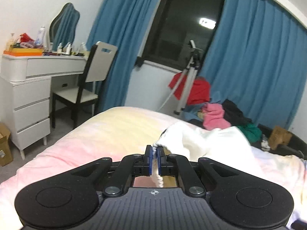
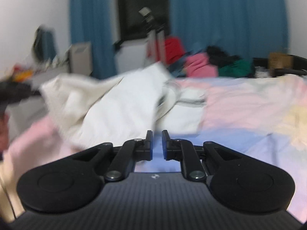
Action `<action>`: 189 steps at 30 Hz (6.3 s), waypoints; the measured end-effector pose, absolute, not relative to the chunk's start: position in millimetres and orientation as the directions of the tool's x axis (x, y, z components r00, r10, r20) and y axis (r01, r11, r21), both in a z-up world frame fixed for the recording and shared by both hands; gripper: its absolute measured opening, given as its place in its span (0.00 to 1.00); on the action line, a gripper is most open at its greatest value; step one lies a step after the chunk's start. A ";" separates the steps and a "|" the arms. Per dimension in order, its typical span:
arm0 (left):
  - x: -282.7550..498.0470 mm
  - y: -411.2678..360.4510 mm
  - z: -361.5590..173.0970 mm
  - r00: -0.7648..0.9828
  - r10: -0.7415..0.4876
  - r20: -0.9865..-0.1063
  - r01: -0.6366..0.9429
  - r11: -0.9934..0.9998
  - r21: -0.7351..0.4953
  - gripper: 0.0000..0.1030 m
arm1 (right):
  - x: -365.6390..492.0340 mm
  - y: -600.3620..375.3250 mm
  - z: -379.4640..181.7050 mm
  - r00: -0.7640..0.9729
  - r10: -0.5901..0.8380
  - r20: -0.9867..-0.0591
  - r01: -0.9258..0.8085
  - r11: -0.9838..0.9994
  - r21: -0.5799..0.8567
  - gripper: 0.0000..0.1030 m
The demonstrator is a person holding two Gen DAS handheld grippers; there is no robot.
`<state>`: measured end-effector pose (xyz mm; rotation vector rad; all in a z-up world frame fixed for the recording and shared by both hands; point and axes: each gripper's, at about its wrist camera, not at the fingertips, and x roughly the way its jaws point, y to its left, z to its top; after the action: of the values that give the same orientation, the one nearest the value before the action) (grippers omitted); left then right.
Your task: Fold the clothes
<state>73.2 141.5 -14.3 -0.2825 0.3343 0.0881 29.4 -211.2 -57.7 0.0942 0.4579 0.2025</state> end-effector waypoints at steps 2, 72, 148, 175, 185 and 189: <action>76.0 146.8 -19.3 0.938 0.048 -0.342 -0.142 0.957 -0.254 0.06 | 34.8 -193.1 -67.5 0.854 0.238 -0.463 -0.220 0.971 0.093 0.33; 151.0 227.2 -95.5 0.823 -0.064 -0.564 -0.277 0.822 -0.498 0.80 | 47.8 -187.2 -88.8 0.621 0.667 -0.412 -0.086 0.581 0.809 0.61; 233.8 -76.9 15.1 0.901 -0.209 -0.380 0.224 0.975 -0.005 0.04 | 121.3 -313.3 -68.3 0.810 0.222 -0.542 0.045 0.899 0.436 0.66; 38.7 -35.3 -72.3 0.746 -0.493 -0.448 0.376 0.867 -0.326 0.03 | 186.6 -293.8 -23.9 0.810 0.358 -0.464 0.082 0.715 0.694 0.49; 91.0 -14.4 -125.5 0.659 -0.593 -0.463 0.377 0.792 -0.480 0.03 | 369.2 -245.8 -42.8 0.771 0.257 -0.582 0.198 0.772 0.604 0.48; 110.6 -8.0 -142.7 0.637 -0.629 -0.446 0.387 0.761 -0.521 0.03 | 414.5 -232.6 -61.2 0.741 0.217 -0.635 0.252 0.787 0.563 0.15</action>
<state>110.6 -8.0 -142.7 -0.4003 0.6547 -0.5981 414.5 -232.6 -61.2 0.6818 0.7510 -0.0209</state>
